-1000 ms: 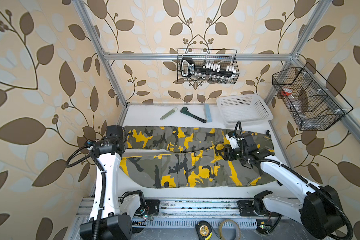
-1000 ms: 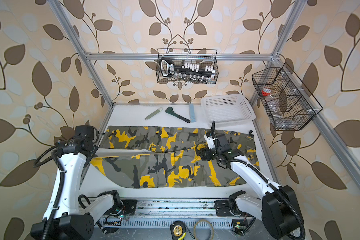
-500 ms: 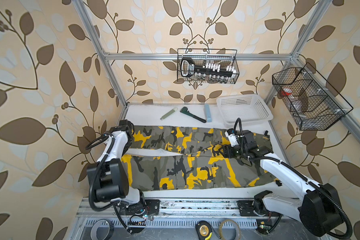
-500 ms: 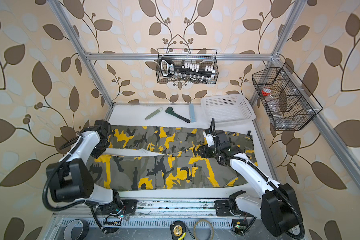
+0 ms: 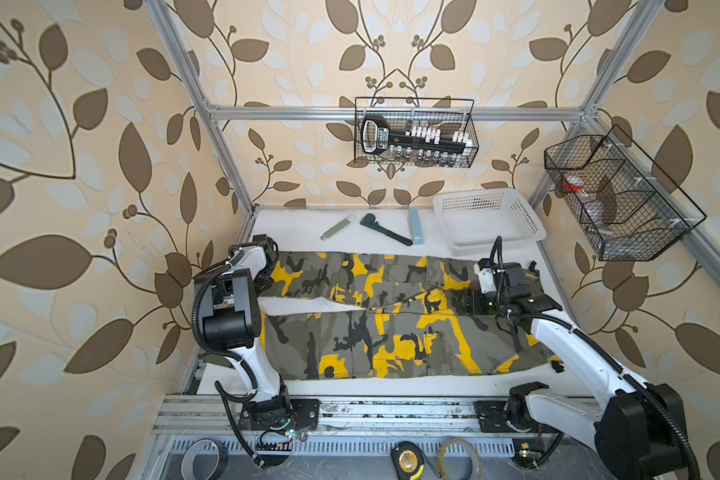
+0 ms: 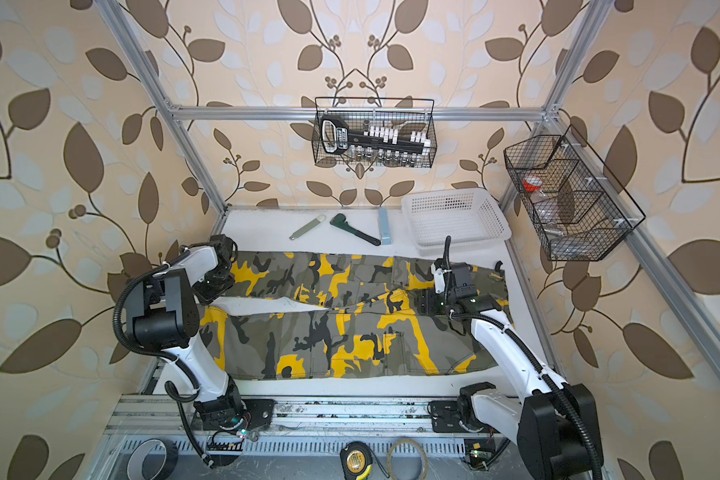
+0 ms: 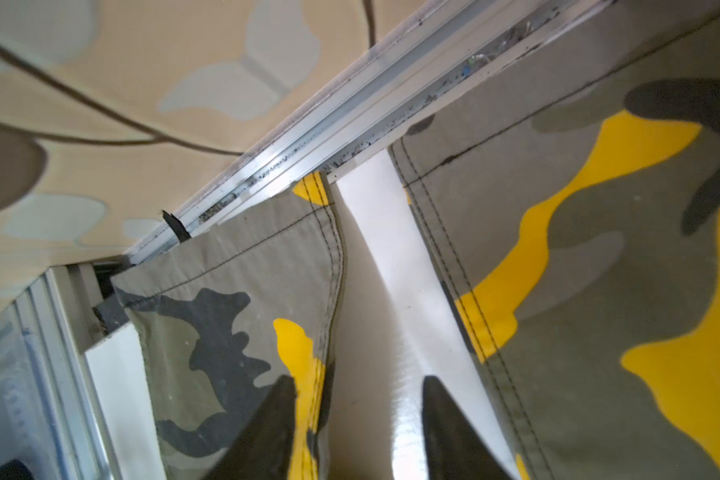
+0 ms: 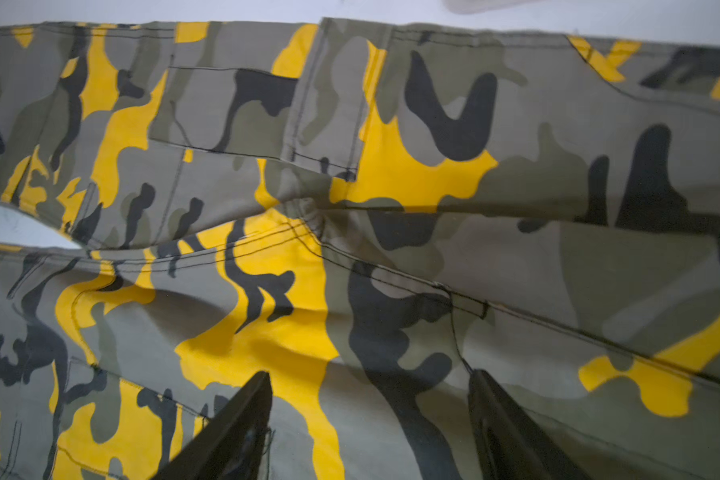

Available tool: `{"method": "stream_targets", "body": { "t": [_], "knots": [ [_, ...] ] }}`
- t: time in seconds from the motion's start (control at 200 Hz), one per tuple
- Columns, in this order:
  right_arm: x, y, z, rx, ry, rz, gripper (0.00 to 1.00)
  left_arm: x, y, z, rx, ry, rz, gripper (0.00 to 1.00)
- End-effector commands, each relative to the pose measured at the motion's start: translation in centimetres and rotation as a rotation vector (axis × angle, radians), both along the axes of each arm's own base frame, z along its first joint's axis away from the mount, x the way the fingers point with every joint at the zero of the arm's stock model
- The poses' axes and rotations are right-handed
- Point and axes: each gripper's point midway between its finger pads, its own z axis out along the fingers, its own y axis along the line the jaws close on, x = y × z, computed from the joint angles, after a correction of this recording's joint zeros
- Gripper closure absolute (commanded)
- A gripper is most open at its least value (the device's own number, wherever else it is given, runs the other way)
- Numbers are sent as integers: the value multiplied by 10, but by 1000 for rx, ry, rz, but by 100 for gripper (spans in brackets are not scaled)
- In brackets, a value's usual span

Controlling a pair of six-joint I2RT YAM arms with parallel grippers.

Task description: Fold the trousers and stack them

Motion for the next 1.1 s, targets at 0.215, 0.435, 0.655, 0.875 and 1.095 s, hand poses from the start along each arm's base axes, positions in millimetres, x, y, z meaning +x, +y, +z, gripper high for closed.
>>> {"method": "stream_targets", "body": {
  "t": [0.215,0.435,0.655,0.875,1.095],
  "knots": [
    [-27,-50,-63,-21,220,-422,26,-54,-57,21,-263,-3,-93,29],
    [-51,-89,-95,-40,318,-653,30,-80,-73,-11,-336,31,-80,29],
    [-54,-139,-101,-34,342,-810,29,-73,-73,-30,-377,56,-111,29],
    [-6,-131,-70,-33,247,-721,25,-58,-71,-49,-408,73,-121,29],
    [-14,-145,-17,-51,186,-787,24,-62,-61,-24,-348,89,-115,28]
  ]
}}
